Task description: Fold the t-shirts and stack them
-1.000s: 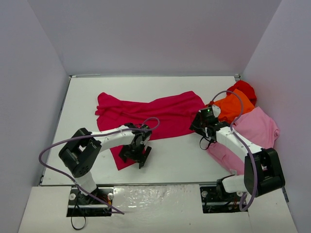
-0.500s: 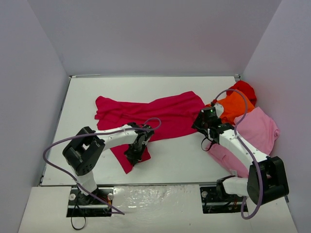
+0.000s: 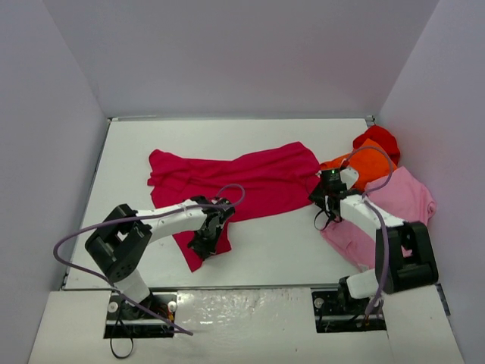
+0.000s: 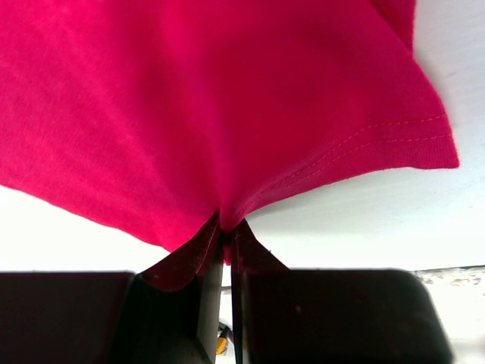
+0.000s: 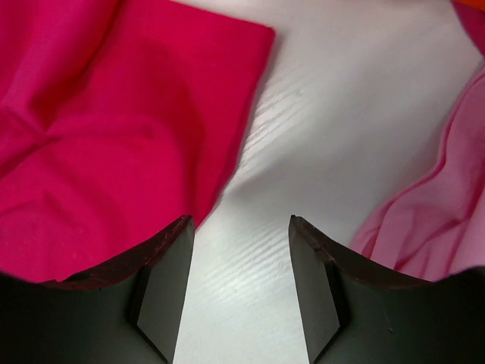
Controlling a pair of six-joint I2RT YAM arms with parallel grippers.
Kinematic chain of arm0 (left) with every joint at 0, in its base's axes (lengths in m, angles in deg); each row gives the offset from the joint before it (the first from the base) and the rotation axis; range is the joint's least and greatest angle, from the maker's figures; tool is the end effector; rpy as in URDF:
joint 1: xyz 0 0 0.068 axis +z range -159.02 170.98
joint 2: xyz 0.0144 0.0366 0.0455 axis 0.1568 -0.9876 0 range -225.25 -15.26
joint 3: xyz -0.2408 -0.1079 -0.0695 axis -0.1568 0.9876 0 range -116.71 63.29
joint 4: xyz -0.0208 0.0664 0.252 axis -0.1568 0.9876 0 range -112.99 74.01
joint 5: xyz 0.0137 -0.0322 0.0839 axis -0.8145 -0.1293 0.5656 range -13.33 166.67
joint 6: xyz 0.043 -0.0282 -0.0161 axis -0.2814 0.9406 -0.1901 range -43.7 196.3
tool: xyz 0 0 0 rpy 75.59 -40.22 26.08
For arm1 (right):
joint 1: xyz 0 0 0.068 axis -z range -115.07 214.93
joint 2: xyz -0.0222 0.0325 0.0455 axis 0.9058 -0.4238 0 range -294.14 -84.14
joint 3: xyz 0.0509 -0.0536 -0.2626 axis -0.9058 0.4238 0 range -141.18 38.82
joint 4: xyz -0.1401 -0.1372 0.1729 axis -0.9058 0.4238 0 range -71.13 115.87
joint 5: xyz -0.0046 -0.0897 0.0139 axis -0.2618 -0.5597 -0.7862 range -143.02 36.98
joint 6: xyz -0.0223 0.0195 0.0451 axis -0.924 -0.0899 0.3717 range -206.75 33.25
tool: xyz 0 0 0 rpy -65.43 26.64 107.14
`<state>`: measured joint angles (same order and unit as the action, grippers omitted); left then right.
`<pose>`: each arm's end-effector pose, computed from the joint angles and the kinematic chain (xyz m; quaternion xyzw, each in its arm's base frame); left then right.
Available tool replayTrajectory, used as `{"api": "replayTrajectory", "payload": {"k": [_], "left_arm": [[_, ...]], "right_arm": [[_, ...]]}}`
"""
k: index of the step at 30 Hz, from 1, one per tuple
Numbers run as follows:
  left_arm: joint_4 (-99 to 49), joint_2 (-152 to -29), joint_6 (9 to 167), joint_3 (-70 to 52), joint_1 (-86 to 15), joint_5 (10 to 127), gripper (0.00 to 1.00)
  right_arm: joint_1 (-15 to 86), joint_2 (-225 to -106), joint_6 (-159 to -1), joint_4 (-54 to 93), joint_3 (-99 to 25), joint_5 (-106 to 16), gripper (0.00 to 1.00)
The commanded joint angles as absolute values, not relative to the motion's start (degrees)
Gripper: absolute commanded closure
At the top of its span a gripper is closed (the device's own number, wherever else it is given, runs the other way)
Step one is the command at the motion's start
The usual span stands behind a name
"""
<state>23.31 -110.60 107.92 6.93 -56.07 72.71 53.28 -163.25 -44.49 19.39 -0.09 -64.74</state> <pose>0.1901 -0.2078 0.1598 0.1355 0.9893 -0.0528 0.0099 0.2743 0.0491 0.1894 0.2798 0.8609 0.1053 0.4118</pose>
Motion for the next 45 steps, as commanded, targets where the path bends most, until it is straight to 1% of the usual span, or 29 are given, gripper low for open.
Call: {"api": "replayTrajectory", "payload": {"k": [1,7,14,20,26,33,35,39,40,41,45], "left_arm": [[25.5,-105.4,109.9,7.5,-56.4,74.9,0.98],[25.8,-104.4,110.5,8.5,-56.4,74.9,0.98],[25.4,-104.7,110.4,8.2,-56.4,74.7,0.98],[25.4,-105.4,110.1,7.6,-56.4,74.9,0.98],[25.4,-106.5,109.9,7.0,-56.4,74.9,0.98],[24.7,-107.4,109.4,5.9,-56.4,75.0,0.98],[24.4,-107.8,109.3,5.5,-56.4,74.7,0.98],[24.9,-107.7,109.2,4.7,-56.4,74.8,0.98],[25.1,-107.4,109.2,4.6,-56.4,74.9,0.98],[25.4,-107.0,109.2,4.5,-56.4,75.0,0.98],[26.5,-106.0,109.2,4.6,-56.4,75.5,0.98]], "right_arm": [[58.9,-168.9,-43.3,13.8,-3.0,-64.4,0.5],[66.8,-174.9,-41.0,7.6,-3.2,-58.4,0.49],[68.8,-180.1,-40.1,3.6,-5.7,-54.2,0.49],[68.9,-183.3,-39.9,2.3,-6.7,-49.4,0.53],[68.8,-181.4,-40.1,4.5,-6.1,-46.2,0.54],[68.8,-172.8,-42.7,11.4,-5.5,-51.0,0.55],[68.8,-171.8,-43.4,12.4,-5.8,-52.7,0.59],[68.8,-172.7,-44.4,13.2,-6.6,-53.9,0.81],[68.8,-172.9,-44.6,13.2,-6.9,-53.7,0.84],[68.7,-173.0,-44.6,13.2,-7.0,-53.6,0.82],[68.6,-172.9,-44.9,13.0,-7.3,-53.6,0.66]]}}
